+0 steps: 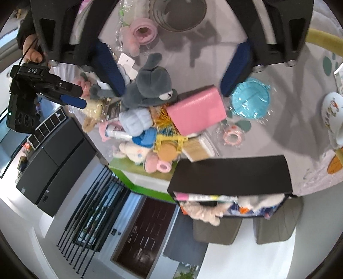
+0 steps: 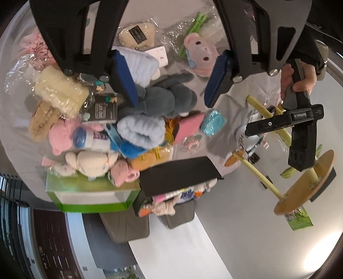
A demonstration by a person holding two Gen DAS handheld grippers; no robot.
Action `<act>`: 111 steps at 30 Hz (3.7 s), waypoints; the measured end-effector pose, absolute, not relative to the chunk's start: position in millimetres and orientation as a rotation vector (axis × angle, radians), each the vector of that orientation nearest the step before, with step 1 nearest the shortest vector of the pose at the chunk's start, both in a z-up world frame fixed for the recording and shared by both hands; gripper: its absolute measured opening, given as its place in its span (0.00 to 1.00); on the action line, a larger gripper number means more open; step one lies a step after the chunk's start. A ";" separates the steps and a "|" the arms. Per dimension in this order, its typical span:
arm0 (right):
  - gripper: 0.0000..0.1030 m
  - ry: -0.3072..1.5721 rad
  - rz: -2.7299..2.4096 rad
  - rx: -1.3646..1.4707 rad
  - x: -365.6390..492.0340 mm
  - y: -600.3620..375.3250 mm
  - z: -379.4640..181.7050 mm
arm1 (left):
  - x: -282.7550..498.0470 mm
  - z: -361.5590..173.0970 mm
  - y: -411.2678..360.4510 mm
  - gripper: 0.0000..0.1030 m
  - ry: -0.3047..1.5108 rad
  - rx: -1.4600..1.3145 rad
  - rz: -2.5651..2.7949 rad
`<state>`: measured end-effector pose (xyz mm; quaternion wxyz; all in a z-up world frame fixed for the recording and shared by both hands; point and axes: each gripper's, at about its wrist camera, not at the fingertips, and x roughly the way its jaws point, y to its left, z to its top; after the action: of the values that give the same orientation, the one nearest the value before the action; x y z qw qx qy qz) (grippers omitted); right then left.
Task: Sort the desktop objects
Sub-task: 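Lower both tools around the grey plush rabbit on the pile, then close both tools on the grey plush rabbit's body, then lift the grey plush rabbit and carry it toward the black box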
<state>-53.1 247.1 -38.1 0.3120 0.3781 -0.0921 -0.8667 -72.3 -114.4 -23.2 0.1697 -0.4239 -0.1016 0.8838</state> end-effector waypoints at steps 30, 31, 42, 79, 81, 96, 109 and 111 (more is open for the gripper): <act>0.55 -0.199 -2.150 1.220 -104.4 218.7 -93.7 | -111.1 -97.6 -78.4 0.71 -0.273 -1.464 2.302; 0.55 -0.196 -2.148 1.224 -105.7 217.9 -94.5 | -112.2 -99.9 -76.7 0.71 -0.272 -1.470 2.292; 0.56 -0.174 -2.125 1.268 -120.9 207.2 -107.1 | -120.2 -113.9 -57.6 0.71 -0.266 -1.496 2.190; 0.54 -0.162 -2.153 1.133 -72.0 197.9 -56.7 | -75.7 -61.1 -49.3 0.71 -0.189 -1.327 2.262; 0.54 -0.159 -2.156 1.121 -69.0 196.7 -52.5 | -73.0 -56.9 -49.9 0.71 -0.184 -1.316 2.271; 0.54 -0.129 -2.181 1.048 -53.2 191.8 -21.7 | -60.0 -27.9 -55.7 0.71 -0.162 -1.235 2.316; 0.53 -0.138 -2.208 0.956 -51.2 184.3 17.3 | -60.1 14.0 -68.7 0.71 -0.141 -1.126 2.374; 0.53 -0.143 -2.217 0.941 -52.0 184.3 24.9 | -61.4 21.4 -70.2 0.71 -0.137 -1.106 2.380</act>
<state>-52.0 184.3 24.9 0.3566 0.3643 -0.0554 -0.8585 -61.4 -70.2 21.4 0.2537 -0.4071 -0.0504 0.8760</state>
